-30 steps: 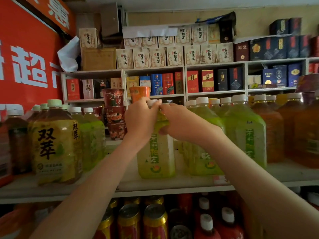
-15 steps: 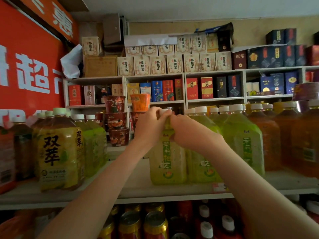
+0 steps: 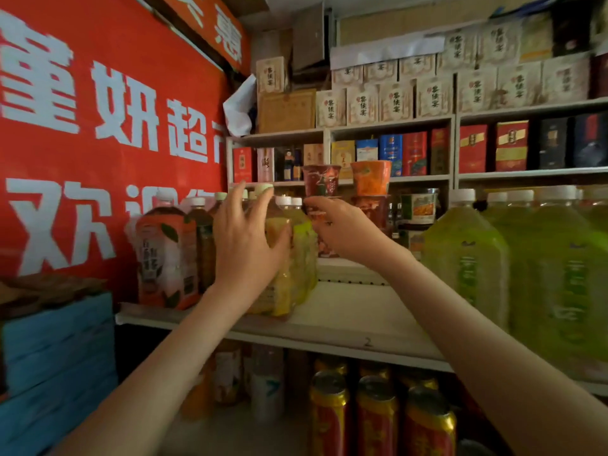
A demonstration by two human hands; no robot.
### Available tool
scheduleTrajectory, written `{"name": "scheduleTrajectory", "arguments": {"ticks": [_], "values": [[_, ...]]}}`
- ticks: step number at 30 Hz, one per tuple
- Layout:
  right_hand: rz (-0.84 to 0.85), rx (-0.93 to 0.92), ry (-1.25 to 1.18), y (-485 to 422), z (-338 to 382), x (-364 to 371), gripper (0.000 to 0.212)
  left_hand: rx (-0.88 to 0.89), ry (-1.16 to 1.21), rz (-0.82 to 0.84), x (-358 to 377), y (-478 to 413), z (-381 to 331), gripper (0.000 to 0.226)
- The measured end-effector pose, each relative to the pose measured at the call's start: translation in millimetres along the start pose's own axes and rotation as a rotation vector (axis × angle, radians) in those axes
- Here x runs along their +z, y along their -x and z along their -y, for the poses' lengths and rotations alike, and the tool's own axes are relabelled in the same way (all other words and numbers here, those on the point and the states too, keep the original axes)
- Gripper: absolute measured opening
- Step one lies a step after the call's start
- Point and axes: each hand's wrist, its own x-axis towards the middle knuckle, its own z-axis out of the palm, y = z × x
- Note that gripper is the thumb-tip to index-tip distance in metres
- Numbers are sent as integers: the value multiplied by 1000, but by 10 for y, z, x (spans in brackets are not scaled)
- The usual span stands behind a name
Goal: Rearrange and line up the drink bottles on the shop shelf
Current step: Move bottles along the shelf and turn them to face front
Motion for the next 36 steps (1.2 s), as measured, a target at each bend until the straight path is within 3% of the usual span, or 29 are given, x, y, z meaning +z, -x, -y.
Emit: {"name": "scheduleTrajectory", "arguments": {"ticks": [4,7,9,12,17,28,29,31,33,34,36], "values": [[-17,120,-283,-330,0,395,43,-122,-70,123,89,32,354,97],[-44,215,-458,-550,-38,557,46,-287,207,275,211,-7,435,111],[-40,272,-525,-705,-69,643,49,-387,387,347,289,-26,474,109],[-32,340,-572,-898,-138,711,49,-413,431,340,366,-23,485,105],[71,418,-518,-1085,-227,786,25,-406,416,367,390,-52,517,105],[-237,546,-446,-991,-413,459,27,-436,417,429,276,-24,479,109],[-231,534,-434,-979,-425,381,25,-417,292,396,228,6,436,110],[-184,494,-348,-944,-484,163,26,-222,0,163,151,113,225,104],[-114,464,-247,-901,-511,-15,32,18,-60,-54,133,155,-49,91],[-77,469,-191,-860,-520,-90,32,86,-14,-78,168,149,-186,85],[-8,465,-41,-776,-535,-192,30,56,153,68,264,89,-387,76]]}}
